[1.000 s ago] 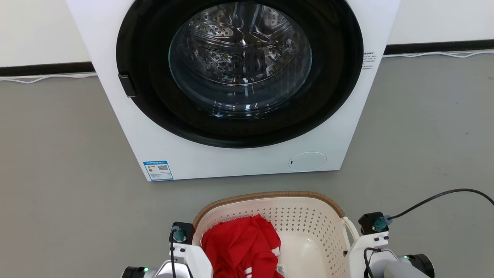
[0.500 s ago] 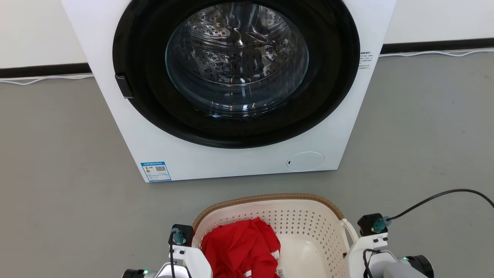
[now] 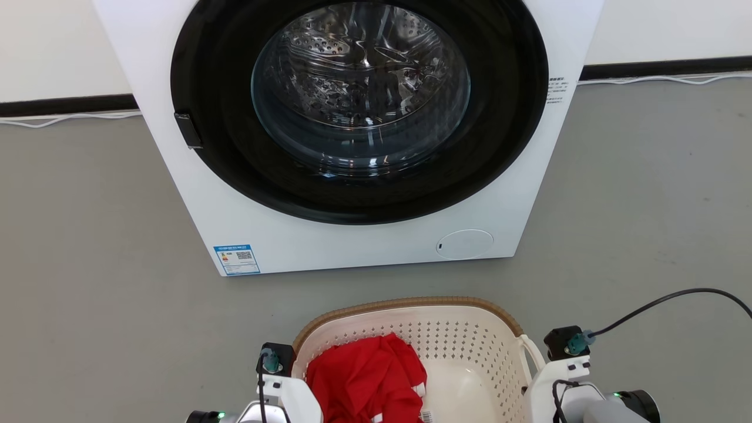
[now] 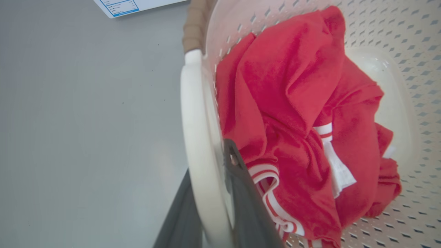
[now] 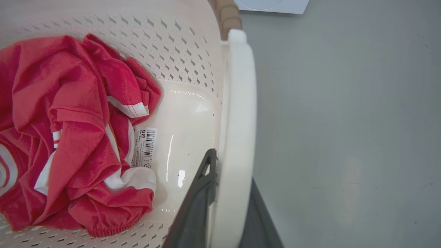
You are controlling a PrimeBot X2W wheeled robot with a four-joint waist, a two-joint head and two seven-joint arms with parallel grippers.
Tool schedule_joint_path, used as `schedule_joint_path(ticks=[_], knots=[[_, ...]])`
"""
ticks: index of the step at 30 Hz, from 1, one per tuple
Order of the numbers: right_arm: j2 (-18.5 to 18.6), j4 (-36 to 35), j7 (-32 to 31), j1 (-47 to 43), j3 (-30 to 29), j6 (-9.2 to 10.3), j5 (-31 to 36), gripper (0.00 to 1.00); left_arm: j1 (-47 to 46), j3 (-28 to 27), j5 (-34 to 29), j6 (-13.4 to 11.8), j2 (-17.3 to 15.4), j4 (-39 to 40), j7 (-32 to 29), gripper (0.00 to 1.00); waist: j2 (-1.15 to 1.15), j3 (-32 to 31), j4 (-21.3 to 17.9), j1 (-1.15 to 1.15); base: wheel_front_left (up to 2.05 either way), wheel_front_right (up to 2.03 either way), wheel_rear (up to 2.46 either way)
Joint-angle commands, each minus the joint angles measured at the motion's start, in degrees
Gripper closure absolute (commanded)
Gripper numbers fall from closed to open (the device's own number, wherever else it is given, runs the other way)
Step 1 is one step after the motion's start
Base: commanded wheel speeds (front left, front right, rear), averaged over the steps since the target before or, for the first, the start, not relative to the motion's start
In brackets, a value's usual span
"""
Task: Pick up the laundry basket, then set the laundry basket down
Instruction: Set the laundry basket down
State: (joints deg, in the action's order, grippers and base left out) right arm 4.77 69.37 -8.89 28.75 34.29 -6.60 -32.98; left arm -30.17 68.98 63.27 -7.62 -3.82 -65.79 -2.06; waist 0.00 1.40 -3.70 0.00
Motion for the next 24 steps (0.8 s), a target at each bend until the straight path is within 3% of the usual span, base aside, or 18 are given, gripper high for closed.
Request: schedule_joint_path(ticks=[1,24], knots=[[-1.9,-1.44,0.94,1.23,1.56,-0.89,-0.16,1.0,-3.09,-0.29,0.01,0.88,0.94,1.19,0.88,1.0,0.0,0.04,0.02,0.0,0.0,0.0,0.0],[-1.9,-0.93,2.1,2.32,3.35,-0.89,-2.5,1.0,-4.62,1.6,1.5,0.85,0.94,0.46,1.26,1.0,0.0,2.1,0.23,0.0,0.0,0.0,0.0]])
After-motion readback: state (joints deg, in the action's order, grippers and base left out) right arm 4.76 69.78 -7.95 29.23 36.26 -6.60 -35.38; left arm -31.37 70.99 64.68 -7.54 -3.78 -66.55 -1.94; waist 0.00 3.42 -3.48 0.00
